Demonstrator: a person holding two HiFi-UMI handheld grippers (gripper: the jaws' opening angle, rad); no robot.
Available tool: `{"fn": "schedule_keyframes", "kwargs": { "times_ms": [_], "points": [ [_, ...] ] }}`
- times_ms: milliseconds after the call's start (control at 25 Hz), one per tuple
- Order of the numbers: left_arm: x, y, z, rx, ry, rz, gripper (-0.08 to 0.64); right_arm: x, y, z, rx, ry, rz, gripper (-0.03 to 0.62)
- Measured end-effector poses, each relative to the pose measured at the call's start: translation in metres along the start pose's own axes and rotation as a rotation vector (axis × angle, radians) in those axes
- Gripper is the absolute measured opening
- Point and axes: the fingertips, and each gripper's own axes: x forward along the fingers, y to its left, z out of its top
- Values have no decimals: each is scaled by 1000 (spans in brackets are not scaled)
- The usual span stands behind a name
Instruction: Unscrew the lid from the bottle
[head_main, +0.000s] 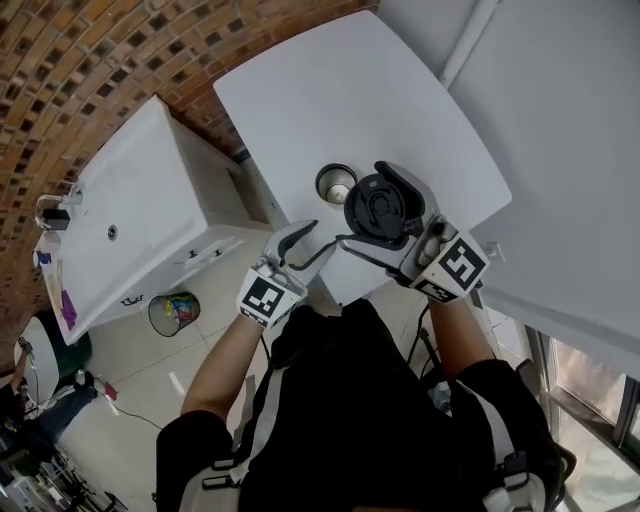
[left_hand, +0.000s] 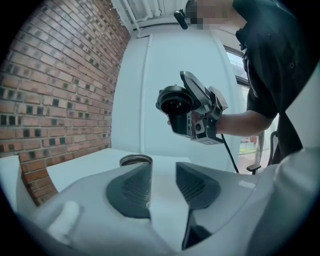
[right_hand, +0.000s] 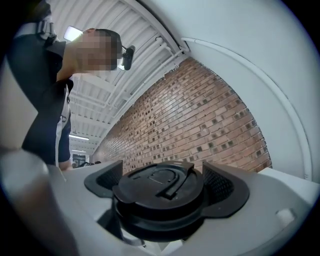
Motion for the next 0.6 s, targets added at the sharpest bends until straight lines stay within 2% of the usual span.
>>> {"fn": "schedule_keyframes", "kwargs": {
  "times_ms": [40,120,200,440,600],
  "points": [
    [-7,1,3,-9,-13,13,124,0,6,0,3,-5,-10,495],
    [-22,2,7,-5,-35,14,59,-1,19,0,20,-23,-39,495],
    [-37,-1,8,51,-50,-25,2,1,33,0,33,-46,-76,495],
    [-89,-5,9,66,-86,-191,2,23,88,-14,-7,-64,-206,495],
    [-132,-8,7,95,-99,-296,2,41,139,-28,-98,-32,-279,495]
  ]
}}
